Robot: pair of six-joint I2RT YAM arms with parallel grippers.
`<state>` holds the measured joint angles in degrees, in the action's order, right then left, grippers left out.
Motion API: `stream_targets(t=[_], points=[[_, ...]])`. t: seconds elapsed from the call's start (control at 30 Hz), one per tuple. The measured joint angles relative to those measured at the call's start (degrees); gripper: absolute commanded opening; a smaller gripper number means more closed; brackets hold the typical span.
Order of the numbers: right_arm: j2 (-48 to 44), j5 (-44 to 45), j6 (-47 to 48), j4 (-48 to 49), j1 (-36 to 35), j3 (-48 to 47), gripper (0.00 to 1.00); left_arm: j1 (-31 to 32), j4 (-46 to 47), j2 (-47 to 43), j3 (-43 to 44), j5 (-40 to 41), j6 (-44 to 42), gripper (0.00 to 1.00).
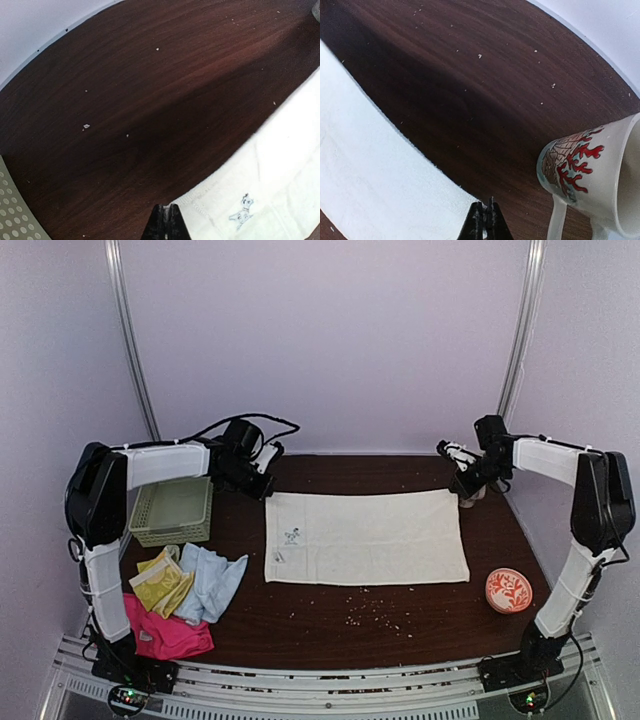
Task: Roll the towels
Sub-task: Fold the towel at the center of the board.
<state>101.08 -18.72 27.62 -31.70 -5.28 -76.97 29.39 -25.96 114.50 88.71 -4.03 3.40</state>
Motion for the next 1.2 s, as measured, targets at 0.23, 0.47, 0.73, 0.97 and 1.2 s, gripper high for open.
stream_targets(t=[0.23, 0.47, 0.73, 0.97, 1.2], points=[[2.8, 1.8, -2.6, 3.8, 0.0, 0.7, 0.00, -0.2, 2.3, 0.2, -3.2, 2.1, 0.2, 0.00], [2.8, 1.9, -2.6, 4.6, 0.0, 1.2, 0.00, -0.1, 3.8, 0.1, -4.9, 2.8, -0.3, 0.00], [2.8, 1.1, -2.3, 4.3, 0.0, 1.3, 0.00, -0.1, 4.1, -1.0, -5.1, 0.9, -1.5, 0.00], [0.7, -2.1, -2.0, 4.4, 0.1, 8.6, 0.00, -0.2, 3.5, -3.5, -8.9, -6.2, -1.5, 0.00], [-3.8, -3.3, -1.4, 3.9, 0.2, 14.9, 0.00, -0.2, 2.0, -4.2, -12.5, -11.2, -1.5, 0.00]])
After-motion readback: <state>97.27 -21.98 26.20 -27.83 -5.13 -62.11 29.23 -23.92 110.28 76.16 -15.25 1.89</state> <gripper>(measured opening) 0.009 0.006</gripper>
